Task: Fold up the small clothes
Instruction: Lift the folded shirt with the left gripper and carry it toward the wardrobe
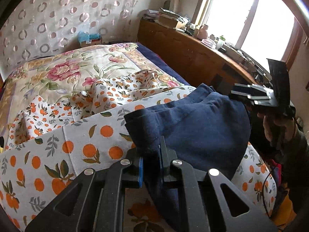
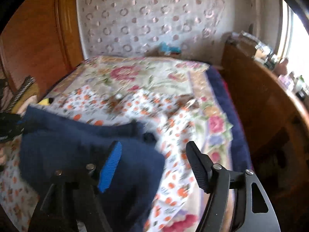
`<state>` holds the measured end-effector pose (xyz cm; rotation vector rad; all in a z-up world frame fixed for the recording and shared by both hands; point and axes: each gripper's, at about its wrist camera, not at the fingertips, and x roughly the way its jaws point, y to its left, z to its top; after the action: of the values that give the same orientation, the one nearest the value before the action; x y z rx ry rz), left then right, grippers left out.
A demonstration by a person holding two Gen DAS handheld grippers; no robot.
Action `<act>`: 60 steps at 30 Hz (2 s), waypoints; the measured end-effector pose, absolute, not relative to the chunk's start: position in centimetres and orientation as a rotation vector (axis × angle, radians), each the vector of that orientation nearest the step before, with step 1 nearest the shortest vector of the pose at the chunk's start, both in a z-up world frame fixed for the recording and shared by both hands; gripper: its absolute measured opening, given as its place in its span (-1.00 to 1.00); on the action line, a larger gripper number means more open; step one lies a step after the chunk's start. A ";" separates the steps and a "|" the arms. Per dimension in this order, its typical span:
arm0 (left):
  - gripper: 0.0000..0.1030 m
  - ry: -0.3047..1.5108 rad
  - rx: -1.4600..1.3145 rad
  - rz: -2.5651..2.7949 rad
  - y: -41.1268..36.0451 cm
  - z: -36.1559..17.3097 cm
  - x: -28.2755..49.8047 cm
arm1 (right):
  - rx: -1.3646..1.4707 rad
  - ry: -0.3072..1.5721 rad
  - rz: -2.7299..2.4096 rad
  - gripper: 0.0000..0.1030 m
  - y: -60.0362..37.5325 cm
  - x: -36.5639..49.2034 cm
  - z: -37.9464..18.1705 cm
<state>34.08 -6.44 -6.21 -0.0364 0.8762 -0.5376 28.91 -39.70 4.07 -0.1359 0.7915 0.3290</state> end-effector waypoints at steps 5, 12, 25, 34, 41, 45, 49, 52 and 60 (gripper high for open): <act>-0.75 0.897 -0.025 -0.525 -6.7 -7.2 34.6 | -0.037 0.881 0.385 0.43 -40.5 32.4 2.0; -0.75 0.903 -0.037 -0.525 -6.6 -7.4 34.6 | -0.033 0.959 0.439 0.43 -40.4 34.4 2.4; -0.75 0.824 -0.083 -0.580 -6.7 -5.3 33.1 | -0.095 0.875 0.467 -0.59 -38.6 32.5 1.6; -0.76 0.670 -0.086 -0.593 -5.2 0.1 29.8 | -0.146 0.669 0.434 -0.63 -36.4 28.5 6.9; -0.76 0.616 -0.061 -0.474 -0.3 2.6 28.0 | -0.225 0.580 0.519 -0.63 -30.8 27.7 9.2; -0.76 0.596 -0.057 -0.397 3.2 3.3 26.6 | -0.268 0.546 0.590 -0.63 -26.4 27.9 9.4; -0.75 0.575 -0.056 -0.319 7.0 3.9 25.0 | -0.313 0.517 0.655 -0.63 -21.7 28.6 9.8; -0.76 0.559 -0.065 -0.263 9.9 4.2 23.7 | -0.350 0.496 0.707 -0.63 -17.7 29.2 10.1; -0.76 0.472 -0.128 -0.104 17.7 4.4 18.9 | -0.463 0.411 0.849 -0.63 -7.6 33.1 11.9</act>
<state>18.94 17.70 4.39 -0.1280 0.4716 -0.1039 33.08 -7.57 11.87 -0.4631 0.4113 0.8493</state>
